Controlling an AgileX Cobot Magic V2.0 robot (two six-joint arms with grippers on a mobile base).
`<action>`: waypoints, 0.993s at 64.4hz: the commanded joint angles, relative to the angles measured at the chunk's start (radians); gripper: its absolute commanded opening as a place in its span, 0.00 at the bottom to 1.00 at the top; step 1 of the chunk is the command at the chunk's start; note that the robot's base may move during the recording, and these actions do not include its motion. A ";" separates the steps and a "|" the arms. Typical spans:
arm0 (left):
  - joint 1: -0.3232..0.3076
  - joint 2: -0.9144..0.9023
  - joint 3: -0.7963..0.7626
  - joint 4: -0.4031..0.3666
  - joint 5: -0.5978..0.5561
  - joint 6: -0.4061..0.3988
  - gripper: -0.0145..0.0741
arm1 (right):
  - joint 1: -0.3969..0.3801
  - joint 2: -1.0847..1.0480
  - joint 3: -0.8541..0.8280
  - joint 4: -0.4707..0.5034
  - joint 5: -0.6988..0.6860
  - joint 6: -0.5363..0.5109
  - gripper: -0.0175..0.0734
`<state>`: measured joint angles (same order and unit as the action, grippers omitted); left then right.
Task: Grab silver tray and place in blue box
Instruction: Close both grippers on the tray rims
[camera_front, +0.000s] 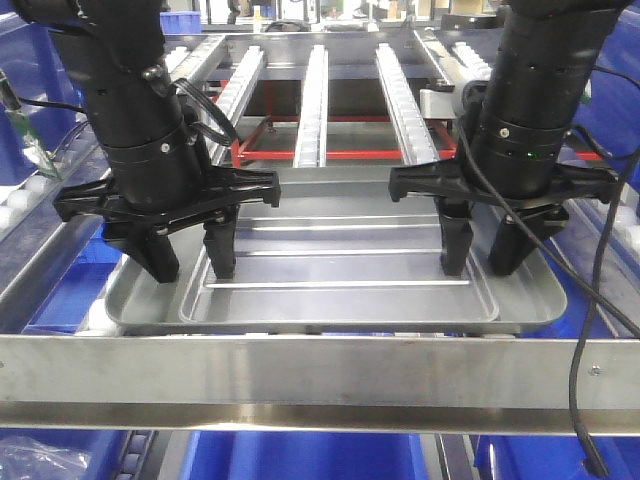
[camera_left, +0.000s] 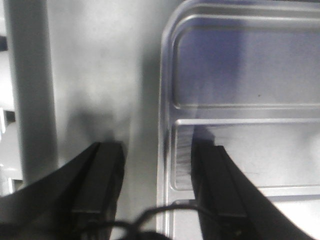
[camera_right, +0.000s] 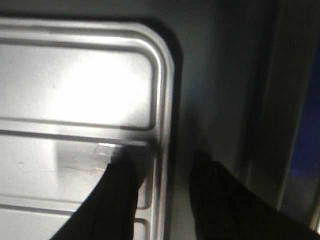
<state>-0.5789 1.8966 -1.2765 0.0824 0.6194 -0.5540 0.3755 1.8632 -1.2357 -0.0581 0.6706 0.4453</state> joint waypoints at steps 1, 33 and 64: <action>-0.004 -0.044 -0.026 -0.001 -0.004 0.001 0.44 | -0.005 -0.048 -0.029 -0.007 -0.031 -0.008 0.61; -0.004 -0.042 -0.026 -0.003 -0.003 0.001 0.44 | -0.005 -0.038 -0.029 -0.007 -0.042 -0.008 0.61; -0.004 -0.028 -0.026 -0.021 0.000 0.001 0.44 | -0.005 -0.034 -0.029 -0.007 -0.039 -0.008 0.61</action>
<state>-0.5789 1.9009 -1.2802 0.0715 0.6243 -0.5540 0.3755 1.8704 -1.2390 -0.0581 0.6647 0.4448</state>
